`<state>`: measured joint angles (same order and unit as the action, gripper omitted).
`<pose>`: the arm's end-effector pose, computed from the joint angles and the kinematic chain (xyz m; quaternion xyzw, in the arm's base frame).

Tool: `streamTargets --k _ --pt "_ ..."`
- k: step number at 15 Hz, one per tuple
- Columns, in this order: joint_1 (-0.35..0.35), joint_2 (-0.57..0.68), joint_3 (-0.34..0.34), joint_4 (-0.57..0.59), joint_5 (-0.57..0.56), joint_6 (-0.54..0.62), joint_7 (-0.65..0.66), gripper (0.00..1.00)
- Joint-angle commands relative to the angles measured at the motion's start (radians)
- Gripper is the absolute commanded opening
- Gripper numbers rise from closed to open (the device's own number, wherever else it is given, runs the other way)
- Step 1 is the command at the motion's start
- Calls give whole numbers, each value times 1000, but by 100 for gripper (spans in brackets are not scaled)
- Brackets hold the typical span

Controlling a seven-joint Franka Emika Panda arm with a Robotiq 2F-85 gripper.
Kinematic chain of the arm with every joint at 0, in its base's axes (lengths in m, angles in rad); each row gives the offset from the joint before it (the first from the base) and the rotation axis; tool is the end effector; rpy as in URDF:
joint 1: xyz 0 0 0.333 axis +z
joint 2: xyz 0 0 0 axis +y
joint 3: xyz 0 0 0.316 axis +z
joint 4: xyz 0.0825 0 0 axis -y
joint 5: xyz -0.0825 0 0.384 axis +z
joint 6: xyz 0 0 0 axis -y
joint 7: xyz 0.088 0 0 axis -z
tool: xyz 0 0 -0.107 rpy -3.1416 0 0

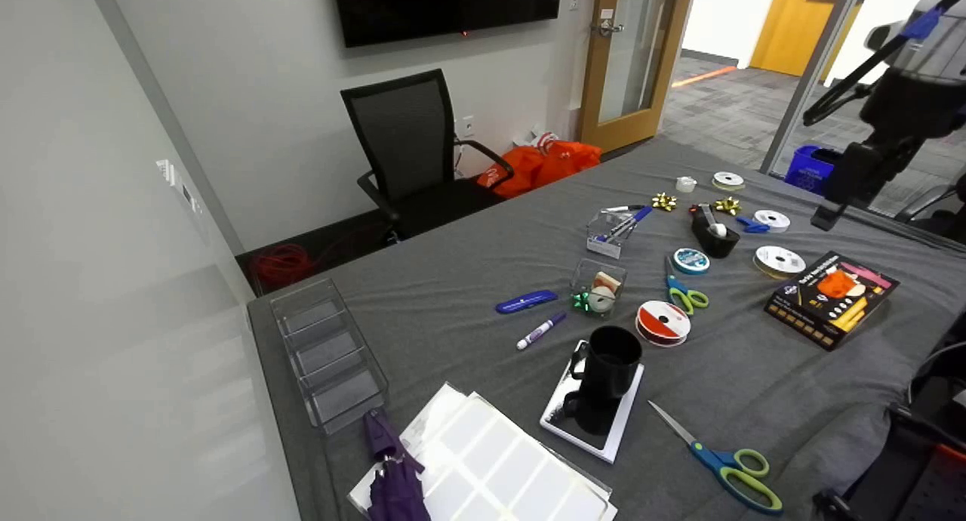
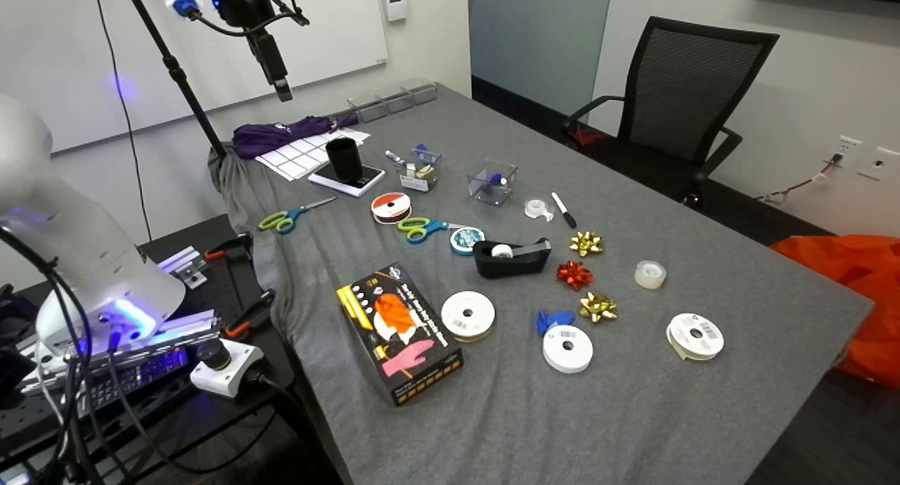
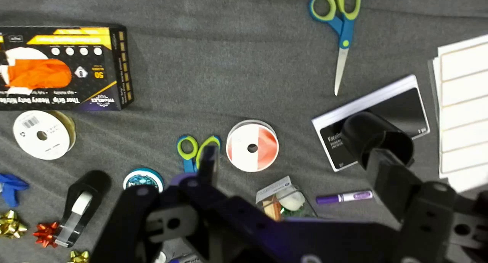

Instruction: Remove the marker from the right tray

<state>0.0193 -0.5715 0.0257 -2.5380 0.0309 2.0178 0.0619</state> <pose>0.3775 0.0192 0.4691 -0.9995 0.0166 -0.0252 0.0085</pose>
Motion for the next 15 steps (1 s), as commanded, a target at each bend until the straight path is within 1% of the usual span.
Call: streamTargets --k 1,4,6,8,9,12,15 --pt "-20 83 -25 44 86 129 78 100" --pt "-57 189 -46 94 113 293 151 100" --pt "-83 271 -50 128 110 416 206 100" --pt "-114 360 -37 172 77 524 287 100" --pt "-127 399 -32 193 56 555 331 100" --pt "-165 537 -22 256 -79 636 539 100" --pt "-144 645 -53 340 -202 615 726 100"
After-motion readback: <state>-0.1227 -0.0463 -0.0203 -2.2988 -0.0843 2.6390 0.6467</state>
